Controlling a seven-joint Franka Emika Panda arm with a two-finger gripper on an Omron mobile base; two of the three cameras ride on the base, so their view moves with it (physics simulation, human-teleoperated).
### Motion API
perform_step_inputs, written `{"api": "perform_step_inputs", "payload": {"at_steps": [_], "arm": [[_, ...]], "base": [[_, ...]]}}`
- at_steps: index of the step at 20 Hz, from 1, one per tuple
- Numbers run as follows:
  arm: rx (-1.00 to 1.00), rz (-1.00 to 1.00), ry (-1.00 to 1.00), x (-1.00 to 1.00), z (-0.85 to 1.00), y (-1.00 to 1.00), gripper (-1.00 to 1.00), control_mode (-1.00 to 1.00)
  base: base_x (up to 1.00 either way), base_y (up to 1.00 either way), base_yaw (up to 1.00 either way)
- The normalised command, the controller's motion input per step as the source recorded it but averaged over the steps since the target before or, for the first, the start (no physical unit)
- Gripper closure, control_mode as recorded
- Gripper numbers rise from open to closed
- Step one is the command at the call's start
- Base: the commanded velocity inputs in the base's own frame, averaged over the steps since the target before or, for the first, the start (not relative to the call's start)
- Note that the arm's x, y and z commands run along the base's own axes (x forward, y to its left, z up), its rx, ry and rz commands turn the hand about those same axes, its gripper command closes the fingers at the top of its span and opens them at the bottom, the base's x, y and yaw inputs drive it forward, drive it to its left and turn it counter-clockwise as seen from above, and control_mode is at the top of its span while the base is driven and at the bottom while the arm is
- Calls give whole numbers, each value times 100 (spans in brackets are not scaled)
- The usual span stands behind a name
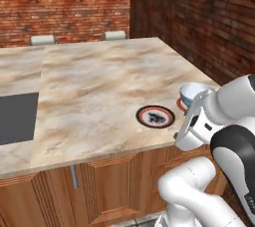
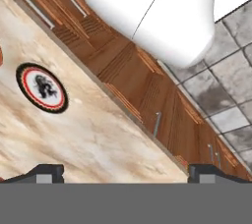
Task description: Move the bowls from the cabinet to the plates on the dining table.
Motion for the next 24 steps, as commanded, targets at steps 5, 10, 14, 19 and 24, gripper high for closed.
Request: {"api": "perform_step_inputs", "payload": {"at_steps": [5, 10, 14, 19, 24], "arm": [[0, 0, 0, 0, 0, 0, -100, 100], [0, 0, 0, 0, 0, 0, -100, 100], [0, 0, 0, 0, 0, 0, -100, 100], [0, 0, 0, 0, 0, 0, -100, 100], [0, 0, 0, 0, 0, 0, -100, 100]], "base": [[0, 73, 44], [1, 74, 53], [0, 86, 52], [0, 94, 52], [0, 91, 53]]}}
